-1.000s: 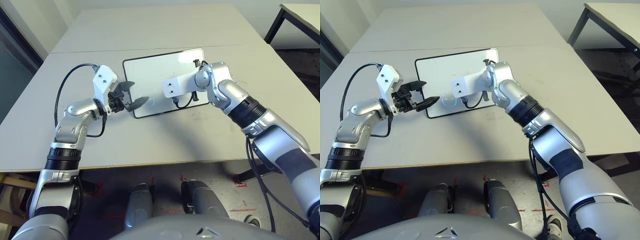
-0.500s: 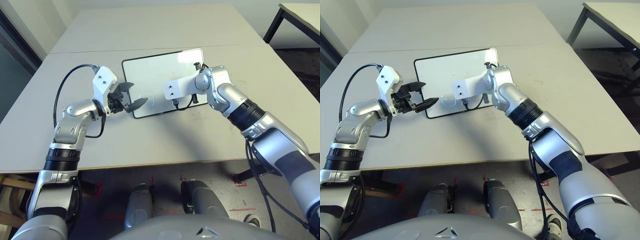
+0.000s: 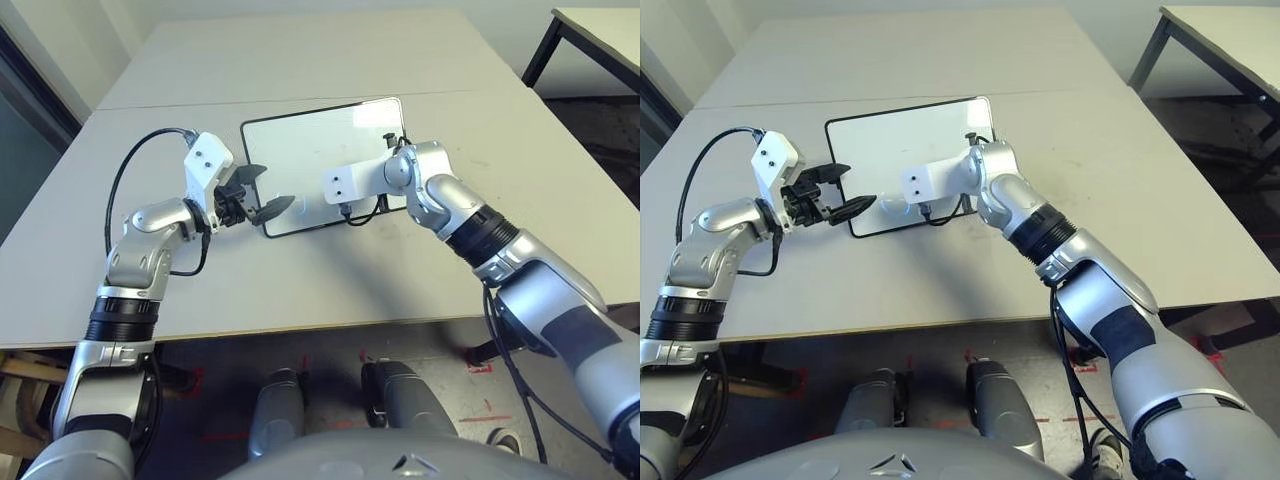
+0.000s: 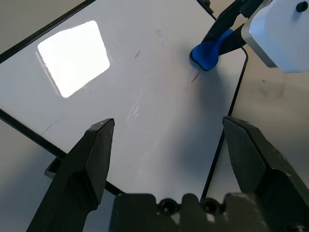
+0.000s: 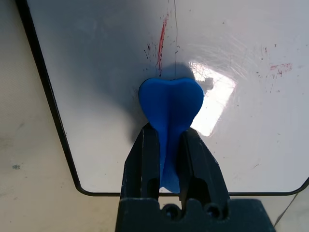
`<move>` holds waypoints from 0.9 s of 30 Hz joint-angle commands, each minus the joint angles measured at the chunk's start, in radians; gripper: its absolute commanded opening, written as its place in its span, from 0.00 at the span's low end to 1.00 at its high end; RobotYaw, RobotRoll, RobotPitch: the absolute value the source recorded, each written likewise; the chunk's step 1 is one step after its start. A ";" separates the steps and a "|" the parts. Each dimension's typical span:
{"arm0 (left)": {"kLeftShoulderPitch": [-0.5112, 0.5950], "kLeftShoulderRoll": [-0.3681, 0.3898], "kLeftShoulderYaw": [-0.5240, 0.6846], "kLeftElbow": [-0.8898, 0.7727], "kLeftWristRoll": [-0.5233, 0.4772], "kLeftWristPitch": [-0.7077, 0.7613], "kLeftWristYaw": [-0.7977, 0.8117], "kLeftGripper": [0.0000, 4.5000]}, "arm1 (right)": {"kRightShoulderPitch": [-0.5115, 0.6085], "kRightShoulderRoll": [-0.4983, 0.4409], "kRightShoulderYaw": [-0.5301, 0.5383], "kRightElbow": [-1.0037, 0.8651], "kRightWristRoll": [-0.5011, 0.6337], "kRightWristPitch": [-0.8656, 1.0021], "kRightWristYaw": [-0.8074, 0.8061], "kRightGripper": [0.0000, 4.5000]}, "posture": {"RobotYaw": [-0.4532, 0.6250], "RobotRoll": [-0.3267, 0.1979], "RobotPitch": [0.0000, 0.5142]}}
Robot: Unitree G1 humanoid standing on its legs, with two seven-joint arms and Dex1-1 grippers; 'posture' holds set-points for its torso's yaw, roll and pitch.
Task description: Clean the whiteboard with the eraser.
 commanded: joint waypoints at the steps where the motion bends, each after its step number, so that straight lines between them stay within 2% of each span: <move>1: 0.012 0.009 0.001 -0.016 0.007 0.011 -0.001 1.00 | -0.004 0.032 0.032 0.023 0.001 -0.023 -0.002 0.07 | 0.36 0.62 0.13; 17: 0.023 -0.002 0.000 -0.029 0.004 0.015 0.011 1.00 | -0.057 0.110 0.045 0.089 0.006 -0.095 -0.013 0.07 | 0.37 0.62 0.13; 27: 0.019 -0.003 -0.002 -0.025 0.005 0.012 0.013 1.00 | -0.050 0.054 0.038 0.088 -0.005 -0.097 -0.001 0.07 | 0.37 0.62 0.12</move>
